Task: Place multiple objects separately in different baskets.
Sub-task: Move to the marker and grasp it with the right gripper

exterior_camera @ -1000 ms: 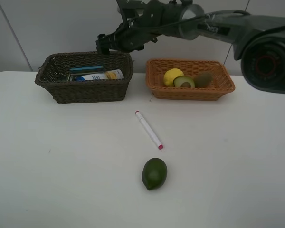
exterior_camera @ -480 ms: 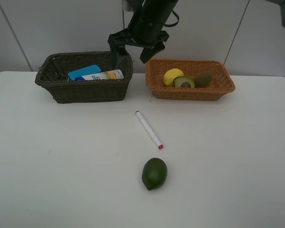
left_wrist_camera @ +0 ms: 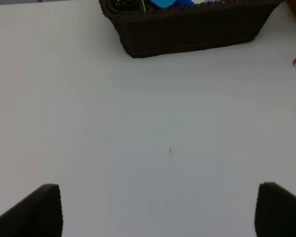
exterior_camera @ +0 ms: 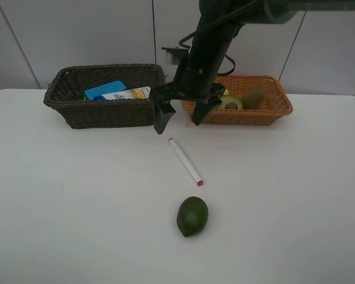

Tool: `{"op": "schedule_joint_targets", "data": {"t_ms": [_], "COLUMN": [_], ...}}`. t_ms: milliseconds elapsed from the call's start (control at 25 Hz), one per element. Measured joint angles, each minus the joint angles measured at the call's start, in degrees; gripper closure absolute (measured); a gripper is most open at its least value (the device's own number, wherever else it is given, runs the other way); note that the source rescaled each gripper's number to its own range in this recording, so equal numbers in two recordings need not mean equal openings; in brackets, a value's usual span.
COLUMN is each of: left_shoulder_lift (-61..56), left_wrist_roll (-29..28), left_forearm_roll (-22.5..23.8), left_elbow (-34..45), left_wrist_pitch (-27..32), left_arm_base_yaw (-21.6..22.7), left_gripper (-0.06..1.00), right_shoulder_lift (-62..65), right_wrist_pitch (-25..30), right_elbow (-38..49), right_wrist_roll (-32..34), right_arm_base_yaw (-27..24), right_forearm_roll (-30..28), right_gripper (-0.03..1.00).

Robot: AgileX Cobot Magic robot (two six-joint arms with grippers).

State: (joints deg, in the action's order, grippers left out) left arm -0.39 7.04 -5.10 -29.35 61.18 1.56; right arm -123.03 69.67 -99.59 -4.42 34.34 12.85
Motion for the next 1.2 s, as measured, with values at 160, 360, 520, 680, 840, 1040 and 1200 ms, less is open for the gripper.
{"op": "schedule_joint_targets", "data": {"t_ms": [160,360,520,680,840,1040,1200], "left_shoulder_lift": [0.0,0.0,0.0,0.0,0.0,0.0,0.0], "left_wrist_roll": [0.0,0.0,0.0,0.0,0.0,0.0,0.0], "left_forearm_roll": [0.0,0.0,0.0,0.0,0.0,0.0,0.0], "left_elbow": [0.0,0.0,0.0,0.0,0.0,0.0,0.0], "left_wrist_pitch": [0.0,0.0,0.0,0.0,0.0,0.0,0.0], "left_arm_base_yaw": [0.0,0.0,0.0,0.0,0.0,0.0,0.0], "left_gripper": [-0.05,-0.05,-0.05,-0.05,-0.05,-0.05,-0.05], "right_shoulder_lift": [0.0,0.0,-1.4,-3.1,-3.7,-4.2,-4.6], "right_wrist_pitch": [-5.4,-13.6,-18.3,-21.5,-23.3,-23.4,-23.5], "right_elbow": [7.6,13.1,15.8,16.2,16.1,15.8,15.8], "right_wrist_roll": [-0.6,-0.8,-0.8,-0.8,-0.8,-0.8,-0.8], "right_arm_base_yaw": [0.0,0.0,0.0,0.0,0.0,0.0,0.0], "right_forearm_roll": [-1.7,-3.0,-3.0,-2.9,-3.0,-4.1,-4.0], "right_gripper": [-0.02,-0.02,-0.02,-0.02,-0.02,0.31,0.89]}}
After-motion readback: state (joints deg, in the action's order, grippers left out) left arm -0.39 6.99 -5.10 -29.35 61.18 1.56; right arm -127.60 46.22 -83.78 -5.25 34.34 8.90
